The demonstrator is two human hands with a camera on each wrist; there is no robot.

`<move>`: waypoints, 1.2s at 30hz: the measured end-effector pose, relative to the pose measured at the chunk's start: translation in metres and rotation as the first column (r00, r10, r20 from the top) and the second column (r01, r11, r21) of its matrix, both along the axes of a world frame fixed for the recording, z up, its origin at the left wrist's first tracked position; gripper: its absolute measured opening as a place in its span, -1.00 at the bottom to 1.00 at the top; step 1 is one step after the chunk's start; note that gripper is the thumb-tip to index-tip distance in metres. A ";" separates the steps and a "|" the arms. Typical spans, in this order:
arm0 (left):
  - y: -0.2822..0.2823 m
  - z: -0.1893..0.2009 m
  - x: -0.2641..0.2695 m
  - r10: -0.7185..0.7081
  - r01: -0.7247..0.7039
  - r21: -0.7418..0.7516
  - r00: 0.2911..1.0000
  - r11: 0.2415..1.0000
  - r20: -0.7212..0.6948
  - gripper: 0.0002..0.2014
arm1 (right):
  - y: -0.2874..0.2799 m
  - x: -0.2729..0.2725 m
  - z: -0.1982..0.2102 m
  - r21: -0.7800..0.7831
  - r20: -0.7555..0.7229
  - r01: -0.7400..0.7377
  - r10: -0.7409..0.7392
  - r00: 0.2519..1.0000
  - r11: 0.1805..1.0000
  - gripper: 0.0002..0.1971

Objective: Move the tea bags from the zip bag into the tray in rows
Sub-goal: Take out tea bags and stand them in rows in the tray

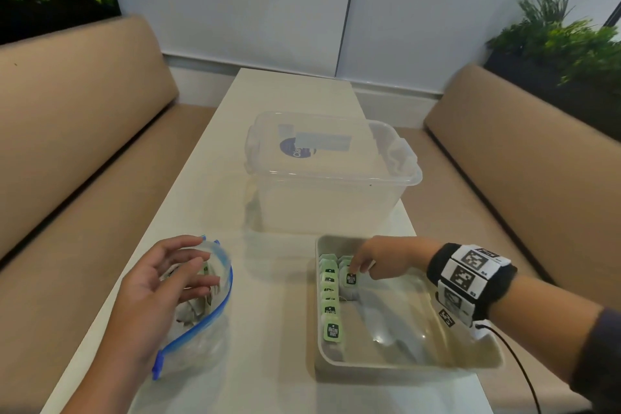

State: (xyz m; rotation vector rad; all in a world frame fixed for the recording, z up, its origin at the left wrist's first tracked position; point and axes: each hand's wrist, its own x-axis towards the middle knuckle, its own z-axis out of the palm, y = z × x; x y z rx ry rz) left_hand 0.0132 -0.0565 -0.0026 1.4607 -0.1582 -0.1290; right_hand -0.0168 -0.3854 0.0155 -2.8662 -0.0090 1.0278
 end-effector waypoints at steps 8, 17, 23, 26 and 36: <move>0.032 0.000 0.003 0.136 -0.135 -0.021 0.990 0.991 0.034 -0.76 | 0.057 0.013 0.049 0.098 0.214 -0.170 0.146 0.966 0.981 -0.65; 0.062 -0.043 -0.021 0.253 -0.254 0.347 0.966 0.903 0.050 -0.59 | 0.221 0.062 0.034 0.143 0.249 -0.432 0.390 0.886 0.890 -0.78; 0.050 -0.085 -0.022 -0.002 0.055 0.427 0.992 0.903 -0.123 0.12 | 0.252 0.091 -0.024 -0.164 0.143 -0.452 0.474 0.869 0.877 -0.81; 0.044 -0.103 -0.015 -0.055 0.117 0.453 0.988 0.884 -0.147 0.34 | 0.255 0.095 -0.036 -0.181 0.141 -0.437 0.463 0.875 0.881 -0.83; 0.041 -0.116 -0.013 -0.043 0.091 0.525 0.994 0.846 -0.103 0.38 | 0.248 0.097 -0.055 -0.131 0.126 -0.440 0.455 0.882 0.889 -0.43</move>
